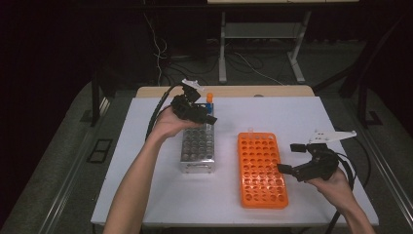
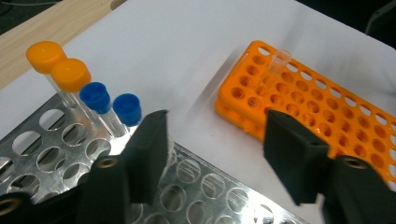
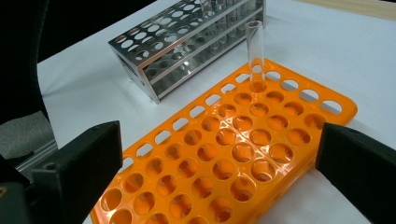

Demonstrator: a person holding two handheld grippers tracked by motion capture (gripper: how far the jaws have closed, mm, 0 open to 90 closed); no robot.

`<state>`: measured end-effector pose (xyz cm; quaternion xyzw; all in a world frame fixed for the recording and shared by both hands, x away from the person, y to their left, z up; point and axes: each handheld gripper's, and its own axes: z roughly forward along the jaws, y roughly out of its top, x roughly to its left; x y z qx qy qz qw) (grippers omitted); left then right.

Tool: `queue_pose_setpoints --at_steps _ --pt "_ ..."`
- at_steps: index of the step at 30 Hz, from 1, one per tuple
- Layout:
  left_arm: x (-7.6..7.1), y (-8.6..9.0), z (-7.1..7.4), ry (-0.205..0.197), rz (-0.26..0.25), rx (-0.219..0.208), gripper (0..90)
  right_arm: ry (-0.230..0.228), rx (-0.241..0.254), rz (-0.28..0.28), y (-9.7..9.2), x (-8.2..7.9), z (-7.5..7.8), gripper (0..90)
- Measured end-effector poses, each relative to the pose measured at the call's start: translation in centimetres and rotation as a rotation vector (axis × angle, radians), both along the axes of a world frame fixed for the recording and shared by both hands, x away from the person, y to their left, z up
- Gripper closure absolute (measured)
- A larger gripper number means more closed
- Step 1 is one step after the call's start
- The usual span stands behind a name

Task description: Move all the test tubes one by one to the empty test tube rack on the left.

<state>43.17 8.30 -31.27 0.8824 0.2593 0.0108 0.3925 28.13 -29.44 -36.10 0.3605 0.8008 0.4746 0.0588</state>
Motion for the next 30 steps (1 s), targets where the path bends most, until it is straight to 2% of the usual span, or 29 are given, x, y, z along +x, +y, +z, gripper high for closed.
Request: queue_pose_setpoints --at_steps 5,12,18,23,28,30 --pt "-1.7 0.4 0.5 -0.018 0.007 -0.028 21.5 -0.001 -0.008 0.013 0.4 0.8 0.3 0.3" --pt "-3.9 1.0 1.1 -0.050 0.038 -0.029 0.0 0.004 -0.019 0.018 0.8 2.3 0.5 0.3" --pt "-5.7 1.9 0.7 -0.074 0.057 -0.057 0.0 0.013 -0.037 0.024 1.3 3.7 0.5 0.3" --pt "-6.8 2.5 0.0 -0.077 0.060 -0.085 0.0 0.027 -0.059 0.029 1.9 5.0 0.3 0.3" --pt "-7.8 3.0 -0.7 -0.073 0.062 -0.096 0.0 0.028 -0.073 0.038 2.5 6.1 -0.1 0.3" --pt "-8.2 3.1 -1.0 -0.071 0.058 -0.089 0.0 0.029 -0.084 0.042 2.9 6.6 -0.3 0.4"
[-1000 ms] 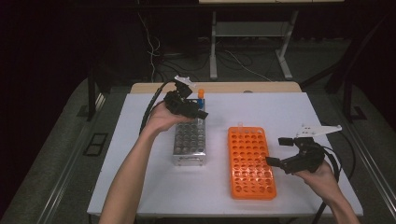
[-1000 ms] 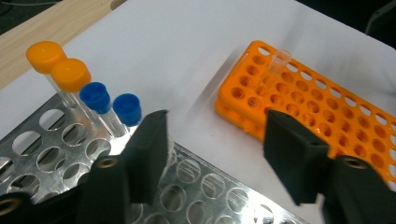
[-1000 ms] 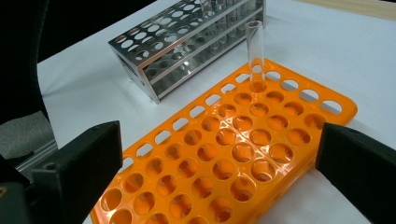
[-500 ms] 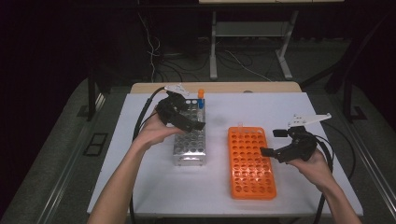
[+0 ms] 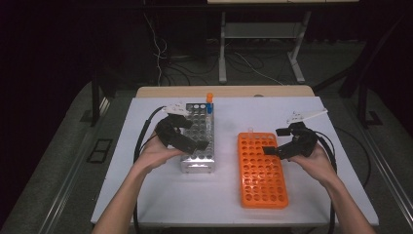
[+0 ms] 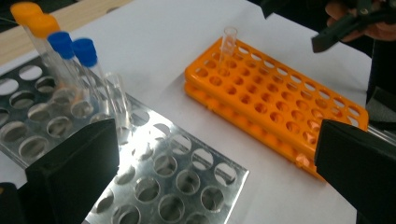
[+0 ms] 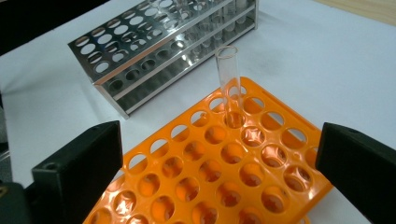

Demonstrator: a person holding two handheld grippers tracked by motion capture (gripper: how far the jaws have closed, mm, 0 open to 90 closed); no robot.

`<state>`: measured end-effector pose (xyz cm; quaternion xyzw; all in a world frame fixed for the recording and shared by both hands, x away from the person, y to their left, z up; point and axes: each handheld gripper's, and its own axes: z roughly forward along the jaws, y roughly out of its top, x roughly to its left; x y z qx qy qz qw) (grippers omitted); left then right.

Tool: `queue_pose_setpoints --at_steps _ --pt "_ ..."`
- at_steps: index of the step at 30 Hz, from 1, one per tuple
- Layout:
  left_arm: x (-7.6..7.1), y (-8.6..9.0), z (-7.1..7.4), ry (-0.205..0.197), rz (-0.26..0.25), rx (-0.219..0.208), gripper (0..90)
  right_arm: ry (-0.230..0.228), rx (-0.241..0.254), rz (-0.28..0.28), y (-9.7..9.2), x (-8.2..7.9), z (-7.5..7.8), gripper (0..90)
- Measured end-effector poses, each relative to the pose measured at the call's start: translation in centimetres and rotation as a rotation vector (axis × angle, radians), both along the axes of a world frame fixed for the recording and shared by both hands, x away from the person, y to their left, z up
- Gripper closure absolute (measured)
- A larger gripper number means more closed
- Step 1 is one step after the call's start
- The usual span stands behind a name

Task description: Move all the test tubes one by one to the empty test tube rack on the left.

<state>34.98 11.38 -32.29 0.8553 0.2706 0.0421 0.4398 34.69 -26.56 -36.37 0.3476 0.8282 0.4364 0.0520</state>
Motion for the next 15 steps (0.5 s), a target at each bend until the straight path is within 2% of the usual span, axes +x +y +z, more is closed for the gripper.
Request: queue_pose_setpoints --at_steps 7,10,12,15 --pt "-1.3 0.4 -0.6 0.003 0.002 -0.006 0.0 0.009 -0.031 0.017 1.1 1.4 -0.6 4.9" --pt "-1.8 0.6 -0.9 0.001 0.002 -0.002 0.0 0.005 -0.041 0.028 1.5 2.0 -1.1 13.9" --pt "-2.0 0.7 -1.0 0.003 0.003 -0.003 0.0 0.009 -0.053 0.031 1.8 2.4 -1.5 15.0" --pt "-2.5 0.7 -1.3 0.004 0.002 -0.007 0.0 0.009 -0.070 0.032 2.2 2.8 -2.1 23.2"
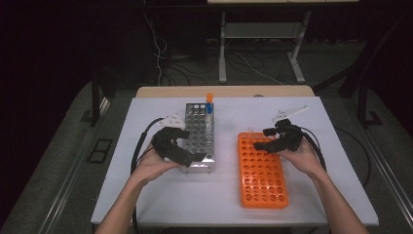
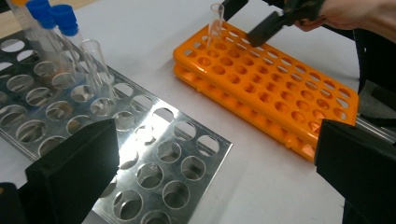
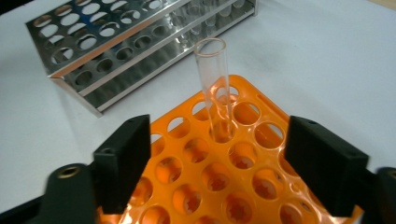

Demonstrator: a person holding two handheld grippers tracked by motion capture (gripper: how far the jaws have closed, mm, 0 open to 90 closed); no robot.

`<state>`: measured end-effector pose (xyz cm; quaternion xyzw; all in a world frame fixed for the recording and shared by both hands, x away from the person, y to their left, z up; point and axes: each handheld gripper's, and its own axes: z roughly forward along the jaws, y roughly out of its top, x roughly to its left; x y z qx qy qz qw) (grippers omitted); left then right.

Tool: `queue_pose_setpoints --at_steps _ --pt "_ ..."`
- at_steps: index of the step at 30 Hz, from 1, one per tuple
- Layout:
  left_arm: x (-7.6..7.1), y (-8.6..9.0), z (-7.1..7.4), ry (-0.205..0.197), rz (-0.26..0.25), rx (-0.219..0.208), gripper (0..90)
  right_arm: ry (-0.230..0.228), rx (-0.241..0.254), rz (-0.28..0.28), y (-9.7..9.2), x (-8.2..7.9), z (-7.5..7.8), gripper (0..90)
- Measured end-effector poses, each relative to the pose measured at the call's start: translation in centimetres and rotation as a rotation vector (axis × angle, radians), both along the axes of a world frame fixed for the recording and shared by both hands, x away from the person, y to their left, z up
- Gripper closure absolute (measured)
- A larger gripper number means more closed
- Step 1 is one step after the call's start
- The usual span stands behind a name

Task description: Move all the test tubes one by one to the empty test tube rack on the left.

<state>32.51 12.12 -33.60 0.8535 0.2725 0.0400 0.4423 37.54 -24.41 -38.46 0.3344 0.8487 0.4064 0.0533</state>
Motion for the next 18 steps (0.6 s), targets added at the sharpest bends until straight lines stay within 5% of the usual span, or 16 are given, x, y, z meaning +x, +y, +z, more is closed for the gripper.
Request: queue_pose_setpoints --at_steps 18 --pt "-1.3 -0.6 -0.3 -0.014 -0.032 -0.003 0.0 -0.063 -0.070 0.030 2.4 1.1 -1.5 73.7"
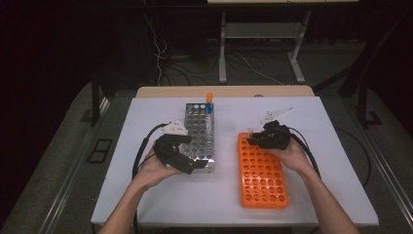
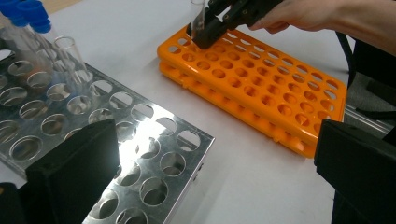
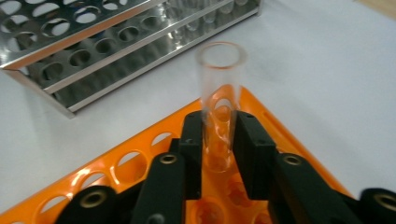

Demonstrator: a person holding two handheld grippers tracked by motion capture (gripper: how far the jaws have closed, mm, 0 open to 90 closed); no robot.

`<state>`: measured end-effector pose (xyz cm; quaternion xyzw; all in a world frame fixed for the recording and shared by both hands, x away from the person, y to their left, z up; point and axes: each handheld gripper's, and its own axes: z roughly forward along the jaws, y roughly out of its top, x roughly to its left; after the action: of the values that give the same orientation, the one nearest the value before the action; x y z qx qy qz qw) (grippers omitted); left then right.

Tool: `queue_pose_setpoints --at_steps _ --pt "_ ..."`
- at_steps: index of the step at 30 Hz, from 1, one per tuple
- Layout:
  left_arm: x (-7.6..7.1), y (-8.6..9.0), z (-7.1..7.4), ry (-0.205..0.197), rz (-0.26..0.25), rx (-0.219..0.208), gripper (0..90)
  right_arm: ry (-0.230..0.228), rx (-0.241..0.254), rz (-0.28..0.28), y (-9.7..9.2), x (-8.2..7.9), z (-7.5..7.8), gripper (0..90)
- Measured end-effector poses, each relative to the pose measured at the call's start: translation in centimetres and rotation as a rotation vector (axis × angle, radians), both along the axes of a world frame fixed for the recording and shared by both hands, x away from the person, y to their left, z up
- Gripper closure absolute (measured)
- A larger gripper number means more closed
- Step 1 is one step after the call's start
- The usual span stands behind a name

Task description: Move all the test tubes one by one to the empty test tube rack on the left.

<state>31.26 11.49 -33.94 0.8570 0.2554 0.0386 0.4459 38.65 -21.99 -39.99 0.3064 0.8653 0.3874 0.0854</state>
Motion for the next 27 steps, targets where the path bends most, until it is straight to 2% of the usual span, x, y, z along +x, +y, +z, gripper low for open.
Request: queue_pose_setpoints --at_steps 5,11,13,16,24,27 --pt "0.0 -0.3 -0.1 -0.001 -0.008 0.005 0.0 -0.020 -0.001 -0.011 -0.1 0.0 0.7 75.1" --pt "0.1 -0.6 -0.1 0.001 -0.014 0.011 0.0 -0.067 0.021 -0.009 -0.1 -0.4 2.9 75.1" --pt "0.2 -0.7 0.0 0.001 -0.017 0.015 0.0 -0.069 0.045 0.000 0.0 -0.7 3.8 75.2" --pt "0.4 -0.8 0.2 0.000 -0.018 0.010 0.1 -0.058 0.073 0.033 0.3 -1.2 4.8 75.2" --pt "1.6 -2.1 0.8 0.001 -0.040 0.003 4.0 -0.025 0.082 0.131 2.1 -2.4 6.3 75.2" --pt "2.3 -2.6 1.2 -0.001 -0.046 -0.012 6.9 -0.023 0.081 0.163 2.9 -2.8 6.6 75.1"
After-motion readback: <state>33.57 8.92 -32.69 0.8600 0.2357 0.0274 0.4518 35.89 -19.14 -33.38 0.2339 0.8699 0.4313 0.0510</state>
